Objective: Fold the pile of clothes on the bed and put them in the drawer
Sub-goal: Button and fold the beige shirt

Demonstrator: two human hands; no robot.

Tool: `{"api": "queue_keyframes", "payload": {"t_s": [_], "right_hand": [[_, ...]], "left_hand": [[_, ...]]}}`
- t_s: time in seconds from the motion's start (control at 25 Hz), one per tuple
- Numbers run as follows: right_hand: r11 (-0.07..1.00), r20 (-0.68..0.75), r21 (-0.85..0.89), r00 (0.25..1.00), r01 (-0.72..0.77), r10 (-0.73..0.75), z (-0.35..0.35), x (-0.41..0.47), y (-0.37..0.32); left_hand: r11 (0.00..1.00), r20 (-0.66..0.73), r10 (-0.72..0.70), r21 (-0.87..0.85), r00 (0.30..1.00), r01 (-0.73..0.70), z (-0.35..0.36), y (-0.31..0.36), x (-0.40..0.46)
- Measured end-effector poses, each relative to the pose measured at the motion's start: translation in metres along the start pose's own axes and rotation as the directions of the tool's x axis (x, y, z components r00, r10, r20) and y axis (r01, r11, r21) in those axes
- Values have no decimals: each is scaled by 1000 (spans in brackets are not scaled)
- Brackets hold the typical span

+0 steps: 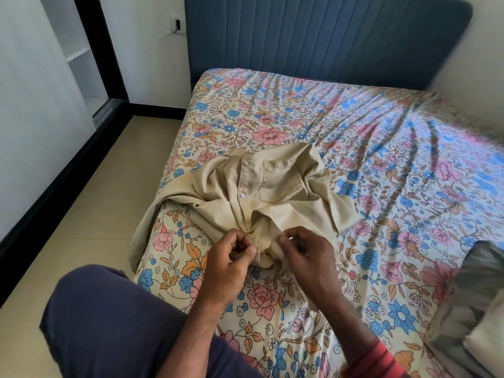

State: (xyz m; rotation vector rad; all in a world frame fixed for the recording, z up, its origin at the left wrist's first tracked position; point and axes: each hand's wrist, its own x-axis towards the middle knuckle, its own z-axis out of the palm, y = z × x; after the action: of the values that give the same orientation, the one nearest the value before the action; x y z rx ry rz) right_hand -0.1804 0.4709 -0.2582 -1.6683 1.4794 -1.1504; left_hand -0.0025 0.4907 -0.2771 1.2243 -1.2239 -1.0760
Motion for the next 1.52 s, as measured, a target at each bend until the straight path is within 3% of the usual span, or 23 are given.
{"api": "queue_keyframes", "payload": {"t_s": [0.08, 0.24, 0.56, 0.64, 0.84, 0.92, 1.08, 1.28, 1.4, 1.52], "right_hand": [[999, -55, 44, 998, 10, -8, 7, 1, -10], [998, 10, 37, 998, 54, -55, 17, 3, -20], [983, 97, 184, 995, -27, 9, 9, 1, -26], [974, 162, 216, 986, -73, 38, 4, -1, -24], [998, 215, 29, 976, -52, 44, -2, -3, -19], [1000, 222, -6, 975, -17, 18, -1, -3, -22], [999, 207, 36, 978, 11, -18, 1, -5, -25], [997, 79, 46, 995, 58, -61, 4, -6, -31], [992, -10, -56, 993, 117, -118, 4, -1, -32], [990, -26, -66, 991, 128, -130, 6, -1, -35]], "left_hand": [[999, 29, 21, -34, 999, -20, 1, 3, -4], [996, 43, 4, -94, 999, 0, 10, 8, -5], [993, 36, -23, -112, 999, 27, 10, 4, 0], [994, -27, -50, -103, 998, 47, 10, 3, 1], [997, -108, 60, 47, 992, -55, 9, -1, 4], [996, -92, 85, 4, 992, -85, 11, 2, 2], [980, -144, -31, -199, 989, 1, 11, 4, -1], [976, -130, 19, -214, 991, -47, 9, 4, -1], [968, -143, 34, -240, 989, -68, 8, 8, -1], [964, -162, 26, -256, 986, -68, 8, 7, -1]]}}
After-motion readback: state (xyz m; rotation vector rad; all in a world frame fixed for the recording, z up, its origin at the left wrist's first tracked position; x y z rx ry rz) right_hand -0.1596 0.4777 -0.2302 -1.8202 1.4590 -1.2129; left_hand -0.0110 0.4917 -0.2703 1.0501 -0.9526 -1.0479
